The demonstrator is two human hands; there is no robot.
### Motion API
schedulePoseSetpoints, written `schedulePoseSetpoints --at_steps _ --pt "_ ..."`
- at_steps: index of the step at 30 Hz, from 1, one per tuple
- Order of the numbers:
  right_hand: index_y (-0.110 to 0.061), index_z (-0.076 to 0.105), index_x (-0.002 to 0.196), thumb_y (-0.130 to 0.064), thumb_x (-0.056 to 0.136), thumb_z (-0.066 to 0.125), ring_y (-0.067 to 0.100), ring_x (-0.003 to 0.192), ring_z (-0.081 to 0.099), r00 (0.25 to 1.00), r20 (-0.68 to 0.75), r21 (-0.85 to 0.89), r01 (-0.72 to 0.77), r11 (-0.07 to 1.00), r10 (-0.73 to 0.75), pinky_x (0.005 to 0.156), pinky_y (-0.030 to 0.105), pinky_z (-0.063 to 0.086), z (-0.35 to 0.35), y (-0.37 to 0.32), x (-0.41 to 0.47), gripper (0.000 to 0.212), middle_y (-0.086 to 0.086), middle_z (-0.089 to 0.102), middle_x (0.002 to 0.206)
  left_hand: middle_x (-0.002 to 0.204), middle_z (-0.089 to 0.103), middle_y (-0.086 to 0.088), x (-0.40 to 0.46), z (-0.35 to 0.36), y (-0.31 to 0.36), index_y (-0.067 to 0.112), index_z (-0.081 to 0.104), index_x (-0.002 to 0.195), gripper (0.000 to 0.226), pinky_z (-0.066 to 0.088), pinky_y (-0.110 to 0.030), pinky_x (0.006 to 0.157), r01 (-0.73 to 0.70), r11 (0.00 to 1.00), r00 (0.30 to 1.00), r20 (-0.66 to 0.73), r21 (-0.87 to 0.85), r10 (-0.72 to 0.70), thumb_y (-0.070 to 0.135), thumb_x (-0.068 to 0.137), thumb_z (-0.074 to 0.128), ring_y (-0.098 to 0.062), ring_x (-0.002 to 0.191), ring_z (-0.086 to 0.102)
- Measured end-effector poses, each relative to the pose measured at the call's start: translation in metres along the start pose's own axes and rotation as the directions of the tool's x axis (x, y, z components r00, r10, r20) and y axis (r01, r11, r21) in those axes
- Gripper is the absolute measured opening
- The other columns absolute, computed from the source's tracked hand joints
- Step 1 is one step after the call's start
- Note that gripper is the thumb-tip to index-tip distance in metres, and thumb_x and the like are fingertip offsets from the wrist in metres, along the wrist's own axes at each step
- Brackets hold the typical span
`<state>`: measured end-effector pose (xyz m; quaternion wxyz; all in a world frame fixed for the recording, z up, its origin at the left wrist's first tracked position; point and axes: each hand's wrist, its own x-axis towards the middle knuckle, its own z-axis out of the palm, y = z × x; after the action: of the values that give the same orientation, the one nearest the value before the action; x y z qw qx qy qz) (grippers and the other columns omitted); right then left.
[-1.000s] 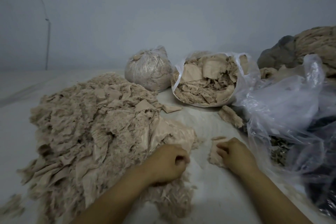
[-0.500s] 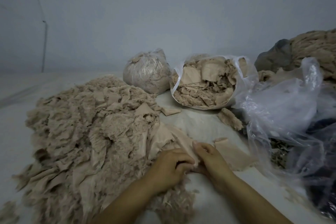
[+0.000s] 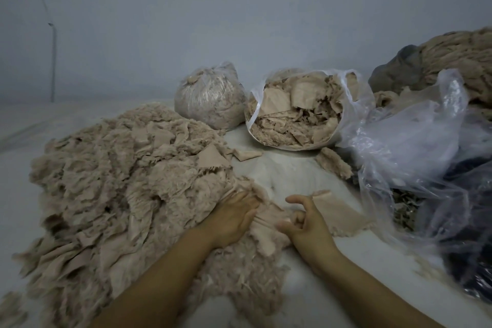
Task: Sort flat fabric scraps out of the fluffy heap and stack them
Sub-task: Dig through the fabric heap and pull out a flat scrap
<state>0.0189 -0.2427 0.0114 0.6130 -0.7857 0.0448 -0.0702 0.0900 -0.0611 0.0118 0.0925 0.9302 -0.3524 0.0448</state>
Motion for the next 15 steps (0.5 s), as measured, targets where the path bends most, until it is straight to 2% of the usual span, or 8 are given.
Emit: schedulePoseSetpoints --at_steps 5,6,8,9,10,11,13,15 --pt "-0.021 0.056 0.110 0.003 0.081 0.069 0.008 0.047 0.043 0.998 0.062 0.187 -0.007 0.982 -0.005 0.043 0.017 0.039 -0.021 -0.008 -0.004 0.039 0.000 0.041 0.056 0.155 0.025 0.001 0.005 -0.002 -0.018 0.015 0.027 0.148 0.045 -0.001 -0.024 0.112 0.101 0.974 0.989 0.083 0.201 -0.120 0.026 0.104 0.021 -0.015 0.143 0.014" --pt "-0.019 0.057 0.112 0.003 0.082 0.068 0.009 0.049 0.043 0.996 0.091 0.227 -0.017 0.974 -0.004 0.044 0.016 0.039 -0.027 -0.008 -0.005 0.039 0.001 0.043 0.057 0.151 0.032 0.000 0.004 -0.005 -0.020 0.015 0.033 0.146 0.044 0.007 -0.027 0.114 0.136 0.980 0.985 0.085 0.143 -0.149 0.026 0.104 0.023 -0.017 0.140 0.021" --pt "-0.018 0.055 0.119 0.002 0.085 0.066 0.011 0.054 0.047 0.986 0.165 0.260 -0.037 0.965 -0.007 0.048 0.018 0.040 -0.032 -0.008 -0.007 0.041 0.008 0.050 0.062 0.121 0.057 -0.004 0.003 -0.012 -0.013 0.011 0.060 0.122 0.033 0.033 -0.033 0.103 0.173 0.968 0.976 -0.103 -0.182 -0.194 0.023 0.102 0.035 -0.019 0.117 0.047" --pt "-0.019 0.054 0.122 0.001 0.086 0.065 0.015 0.058 0.050 0.978 0.207 0.261 -0.041 0.965 -0.014 0.052 0.022 0.043 -0.031 -0.007 -0.008 0.043 0.016 0.055 0.067 0.103 0.063 -0.003 0.003 -0.015 -0.004 0.009 0.066 0.104 0.027 0.041 -0.031 0.091 0.148 0.929 0.933 -0.263 -0.339 -0.245 0.021 0.100 0.042 -0.019 0.100 0.054" --pt "-0.022 0.052 0.125 0.000 0.086 0.065 0.022 0.065 0.051 0.968 0.250 0.258 -0.039 0.965 -0.028 0.059 0.028 0.044 -0.029 -0.007 -0.008 0.047 0.028 0.056 0.076 0.097 0.064 -0.001 0.004 -0.018 0.007 0.011 0.067 0.098 0.023 0.043 -0.026 0.084 0.125 0.887 0.882 -0.360 -0.444 -0.304 0.022 0.098 0.047 -0.014 0.091 0.056" --pt "-0.026 0.051 0.127 0.000 0.087 0.065 0.026 0.072 0.051 0.955 0.294 0.258 -0.035 0.966 -0.044 0.066 0.035 0.043 -0.027 -0.007 -0.008 0.050 0.037 0.055 0.087 0.101 0.064 0.003 0.004 -0.021 0.020 0.015 0.067 0.104 0.022 0.042 -0.016 0.081 0.098 0.849 0.873 -0.365 -0.519 -0.324 0.028 0.095 0.051 -0.009 0.091 0.056" --pt "-0.031 0.050 0.128 -0.001 0.087 0.065 0.031 0.080 0.051 0.925 0.371 0.270 -0.022 0.963 -0.083 0.074 0.042 0.040 -0.025 -0.007 -0.008 0.053 0.038 0.055 0.094 0.116 0.056 0.014 0.007 -0.024 0.042 0.024 0.056 0.126 0.049 0.037 -0.002 0.080 0.098 0.765 0.951 -0.166 -0.637 -0.260 0.050 0.085 0.056 0.001 0.102 0.052" --pt "-0.029 0.050 0.126 -0.001 0.088 0.063 0.027 0.078 0.060 0.918 0.382 0.292 -0.011 0.956 -0.107 0.073 0.036 0.048 -0.023 -0.005 -0.008 0.049 0.020 0.067 0.093 0.107 0.054 0.019 0.008 -0.023 0.054 0.030 0.051 0.128 0.052 0.039 -0.007 0.078 0.122 0.747 0.985 -0.009 -0.654 -0.169 0.052 0.082 0.060 0.002 0.099 0.054"
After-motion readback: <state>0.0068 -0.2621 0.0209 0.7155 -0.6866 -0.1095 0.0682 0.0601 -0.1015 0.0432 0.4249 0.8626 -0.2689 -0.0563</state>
